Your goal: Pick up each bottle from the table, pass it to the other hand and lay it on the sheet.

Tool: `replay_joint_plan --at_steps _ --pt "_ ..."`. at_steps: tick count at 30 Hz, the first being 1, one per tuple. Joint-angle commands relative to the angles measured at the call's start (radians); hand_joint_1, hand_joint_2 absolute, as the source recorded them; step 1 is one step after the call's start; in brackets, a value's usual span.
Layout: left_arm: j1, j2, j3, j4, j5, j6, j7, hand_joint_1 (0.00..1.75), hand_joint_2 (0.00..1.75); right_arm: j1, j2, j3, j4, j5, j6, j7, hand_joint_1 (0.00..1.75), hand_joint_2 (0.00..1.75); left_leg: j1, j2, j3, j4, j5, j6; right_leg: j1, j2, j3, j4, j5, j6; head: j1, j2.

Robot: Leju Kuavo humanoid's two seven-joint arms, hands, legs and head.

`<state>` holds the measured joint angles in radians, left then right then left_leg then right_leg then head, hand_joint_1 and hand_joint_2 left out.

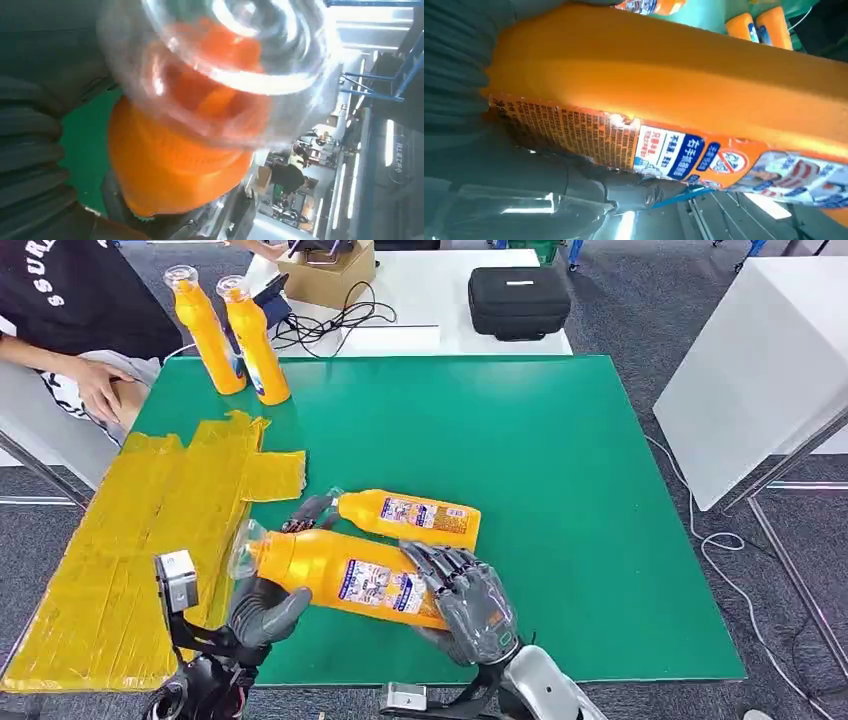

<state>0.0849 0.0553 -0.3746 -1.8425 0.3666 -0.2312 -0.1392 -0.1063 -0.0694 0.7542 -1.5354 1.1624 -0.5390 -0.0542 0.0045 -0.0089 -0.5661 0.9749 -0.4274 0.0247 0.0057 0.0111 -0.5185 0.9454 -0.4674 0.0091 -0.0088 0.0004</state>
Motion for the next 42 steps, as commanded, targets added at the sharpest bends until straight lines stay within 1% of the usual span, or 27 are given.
replay_joint_plan --at_steps 1,3,4,6,8,9,10,11,12,13,21,22,23,24,25,26,33,34,37,38,39,42 --pt "-0.113 0.034 -0.09 0.07 -0.011 -0.012 0.026 0.0 1.75 -0.027 -0.032 0.026 0.067 0.0 0.002 0.026 1.75 1.75 0.0 -0.002 0.003 -0.001 0.0 -0.001 0.0 -0.003 0.005 -0.002 -0.001 0.001 0.0 0.0" --pt "-0.12 0.031 -0.093 0.074 -0.014 -0.01 0.031 0.0 1.75 -0.026 -0.029 0.023 0.069 0.0 0.008 0.033 1.75 1.75 0.0 -0.002 0.001 -0.001 0.0 0.0 0.0 -0.003 0.002 -0.001 0.0 0.001 0.0 0.0" --pt "-0.122 0.029 -0.095 0.074 -0.018 -0.009 0.034 0.0 1.75 -0.027 -0.025 0.021 0.074 0.0 0.013 0.039 1.75 1.75 0.0 -0.002 0.003 -0.001 0.0 -0.001 0.0 -0.004 0.004 -0.002 -0.001 0.001 0.0 0.0" --pt "-0.128 0.026 -0.097 0.076 -0.029 -0.001 0.028 0.0 1.75 -0.029 -0.02 0.018 0.079 0.003 0.019 0.049 1.75 1.75 0.0 -0.001 0.002 -0.001 0.0 0.0 0.0 -0.002 0.002 -0.001 0.0 0.001 0.0 0.0" --pt "-0.145 0.021 -0.105 0.08 -0.032 0.001 0.024 0.0 1.75 -0.028 -0.013 0.011 0.079 0.007 0.027 0.057 1.75 1.75 0.001 -0.001 0.005 -0.001 -0.001 -0.001 0.001 -0.003 0.006 -0.002 -0.001 0.002 0.0 0.0" --pt "-0.15 0.02 -0.108 0.081 -0.04 0.006 0.021 0.0 1.75 -0.026 -0.01 0.007 0.078 0.008 0.028 0.057 1.75 1.75 0.0 -0.001 0.002 -0.001 0.0 0.0 0.0 -0.002 0.002 -0.001 0.0 0.001 0.0 0.0" --pt "-0.156 0.016 -0.11 0.078 -0.047 0.012 0.019 0.0 1.75 -0.026 -0.007 0.003 0.076 0.008 0.03 0.057 1.75 1.75 0.0 -0.002 0.003 -0.001 -0.001 -0.001 0.0 -0.003 0.004 -0.002 -0.001 0.001 0.0 0.0" --pt "-0.157 0.014 -0.111 0.074 -0.05 0.014 0.02 0.0 1.75 -0.026 -0.005 0.002 0.074 0.005 0.036 0.055 1.75 1.75 0.0 -0.002 0.002 -0.001 0.0 -0.001 0.0 -0.004 0.003 -0.001 -0.001 0.001 0.0 0.0" --pt "-0.157 0.012 -0.109 0.072 -0.052 0.017 0.02 0.31 1.75 -0.027 -0.004 0.001 0.074 0.002 0.04 0.054 1.75 1.75 0.0 -0.001 0.001 -0.001 0.0 0.0 0.0 -0.002 0.002 -0.001 0.0 0.001 0.0 0.0" --pt "-0.157 0.012 -0.109 0.072 -0.052 0.017 0.02 0.31 1.75 -0.027 -0.004 0.001 0.074 0.002 0.04 0.054 1.75 1.75 0.001 -0.001 0.003 -0.001 -0.001 -0.001 0.001 -0.003 0.004 -0.002 -0.001 0.001 0.0 0.0" --pt "-0.157 0.012 -0.109 0.072 -0.052 0.017 0.02 0.31 1.75 -0.027 -0.004 0.001 0.074 0.002 0.04 0.054 1.75 1.75 0.0 0.0 0.002 -0.001 0.0 0.0 0.0 -0.002 0.002 -0.001 0.0 0.001 0.0 0.0" --pt "-0.157 0.012 -0.109 0.072 -0.052 0.017 0.02 0.31 1.75 -0.027 -0.004 0.001 0.074 0.002 0.04 0.054 1.75 1.75 0.0 -0.001 0.003 -0.001 -0.001 -0.001 0.0 -0.003 0.004 -0.002 -0.001 0.001 0.0 0.0" --pt "-0.153 0.013 -0.107 0.068 -0.053 0.018 0.019 1.41 1.75 -0.027 -0.003 0.002 0.076 0.001 0.042 0.052 1.75 1.75 0.001 0.0 0.005 -0.001 -0.001 -0.001 0.001 -0.003 0.005 -0.002 -0.001 0.002 0.0 0.0" --pt "-0.151 0.011 -0.103 0.066 -0.055 0.021 0.019 1.59 1.75 -0.03 -0.002 0.004 0.079 -0.001 0.044 0.049 1.75 1.75 0.0 0.0 0.001 -0.001 0.0 0.0 0.0 -0.002 0.002 -0.001 0.0 0.001 0.0 0.0" --pt "-0.149 0.01 -0.1 0.063 -0.056 0.021 0.019 1.71 1.75 -0.031 -0.001 0.006 0.081 -0.002 0.044 0.046 1.75 1.75 0.0 0.0 0.003 -0.001 -0.001 -0.001 0.0 -0.002 0.004 -0.001 -0.001 0.001 0.0 0.0" --pt "-0.147 0.009 -0.096 0.059 -0.058 0.025 0.019 1.75 1.75 -0.037 0.003 0.01 0.09 -0.005 0.045 0.042 1.75 1.75 0.0 0.0 0.003 -0.001 0.0 -0.001 0.0 -0.002 0.003 -0.001 0.0 0.001 0.0 0.0" --pt "-0.131 0.023 -0.096 0.048 -0.075 0.036 0.014 1.75 1.75 -0.057 0.026 0.011 0.117 -0.023 0.039 0.03 1.75 1.75 0.0 0.001 0.001 -0.001 0.0 -0.001 0.0 0.0 0.001 -0.001 0.0 0.001 0.0 0.0" --pt "-0.122 0.029 -0.097 0.048 -0.077 0.036 0.008 1.75 1.75 -0.056 0.026 0.009 0.121 -0.03 0.032 0.025 1.75 1.75 0.0 0.001 0.003 -0.001 -0.001 -0.001 0.0 -0.001 0.004 -0.001 -0.001 0.001 0.0 0.0" --pt "-0.11 0.041 -0.1 0.043 -0.082 0.034 -0.005 1.75 1.75 -0.05 0.024 0.004 0.128 -0.052 0.003 0.013 1.75 1.75 0.0 0.001 0.002 -0.001 0.0 0.0 0.0 0.0 0.002 -0.001 0.0 0.001 0.0 0.0" --pt "-0.106 0.044 -0.101 0.041 -0.084 0.033 -0.01 1.75 1.75 -0.049 0.023 0.002 0.13 -0.06 -0.005 0.01 1.75 1.75 0.001 0.003 0.006 -0.001 -0.002 -0.001 0.001 0.0 0.007 -0.002 -0.001 0.002 0.0 0.0" --pt "-0.104 0.046 -0.101 0.041 -0.085 0.033 -0.014 1.75 1.75 -0.048 0.023 0.0 0.131 -0.069 -0.013 0.006 1.75 1.75 0.0 0.001 0.002 -0.001 0.0 0.0 0.0 0.0 0.002 -0.001 0.0 0.001 0.0 0.0" --pt "-0.09 0.052 -0.099 0.04 -0.085 0.036 -0.021 1.75 1.75 -0.046 0.026 -0.013 0.115 -0.092 -0.036 0.001 1.75 1.75 0.0 0.002 0.003 -0.001 -0.001 -0.001 0.0 0.001 0.003 -0.001 0.0 0.001 0.0 0.0"
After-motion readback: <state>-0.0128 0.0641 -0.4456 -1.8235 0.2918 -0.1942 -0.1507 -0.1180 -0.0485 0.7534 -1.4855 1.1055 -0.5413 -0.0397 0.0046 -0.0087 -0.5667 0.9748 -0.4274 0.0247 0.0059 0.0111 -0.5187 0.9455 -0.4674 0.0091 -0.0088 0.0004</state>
